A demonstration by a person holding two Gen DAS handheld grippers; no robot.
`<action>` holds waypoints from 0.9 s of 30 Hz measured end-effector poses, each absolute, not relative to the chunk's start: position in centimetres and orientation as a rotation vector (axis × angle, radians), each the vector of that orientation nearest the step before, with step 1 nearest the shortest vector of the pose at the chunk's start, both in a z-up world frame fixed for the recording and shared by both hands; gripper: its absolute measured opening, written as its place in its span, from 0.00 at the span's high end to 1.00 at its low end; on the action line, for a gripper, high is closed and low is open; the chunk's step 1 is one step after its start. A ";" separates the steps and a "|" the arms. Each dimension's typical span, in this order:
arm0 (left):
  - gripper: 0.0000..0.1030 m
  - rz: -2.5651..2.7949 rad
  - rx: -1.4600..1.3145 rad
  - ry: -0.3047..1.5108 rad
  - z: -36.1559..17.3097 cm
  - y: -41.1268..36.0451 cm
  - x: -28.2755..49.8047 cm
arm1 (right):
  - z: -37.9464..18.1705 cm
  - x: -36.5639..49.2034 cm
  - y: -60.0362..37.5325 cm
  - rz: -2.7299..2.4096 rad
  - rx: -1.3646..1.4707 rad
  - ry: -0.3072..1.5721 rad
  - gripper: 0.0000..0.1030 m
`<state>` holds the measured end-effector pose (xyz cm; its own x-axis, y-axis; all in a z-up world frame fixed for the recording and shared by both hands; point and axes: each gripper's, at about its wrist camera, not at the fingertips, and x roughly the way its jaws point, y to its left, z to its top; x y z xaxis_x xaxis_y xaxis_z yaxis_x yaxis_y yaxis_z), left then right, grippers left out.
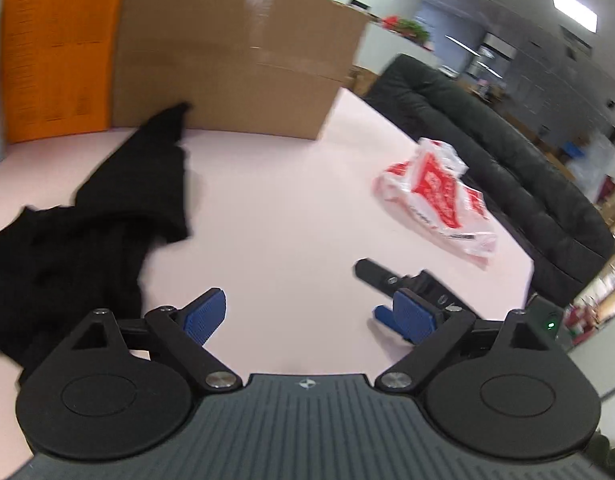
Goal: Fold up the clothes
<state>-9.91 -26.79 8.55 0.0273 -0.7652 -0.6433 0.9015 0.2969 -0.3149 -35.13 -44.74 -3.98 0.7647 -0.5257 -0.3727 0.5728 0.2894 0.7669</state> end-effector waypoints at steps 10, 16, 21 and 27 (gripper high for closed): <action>0.01 -0.981 0.471 0.743 8.1 -25.8 -8.1 | -3.5 -27.2 -45.1 -0.542 0.986 0.152 0.00; 0.00 -0.884 0.547 0.505 5.1 -24.0 -2.0 | -3.4 -24.8 -44.9 -0.473 0.960 0.176 0.00; 0.00 -0.879 0.577 0.624 0.8 -22.8 3.2 | -3.4 -25.6 -45.2 -0.483 0.971 0.174 0.00; 0.14 -0.811 0.400 0.842 -1.3 -23.4 6.8 | -3.9 -27.3 -45.1 -0.528 0.989 0.200 0.00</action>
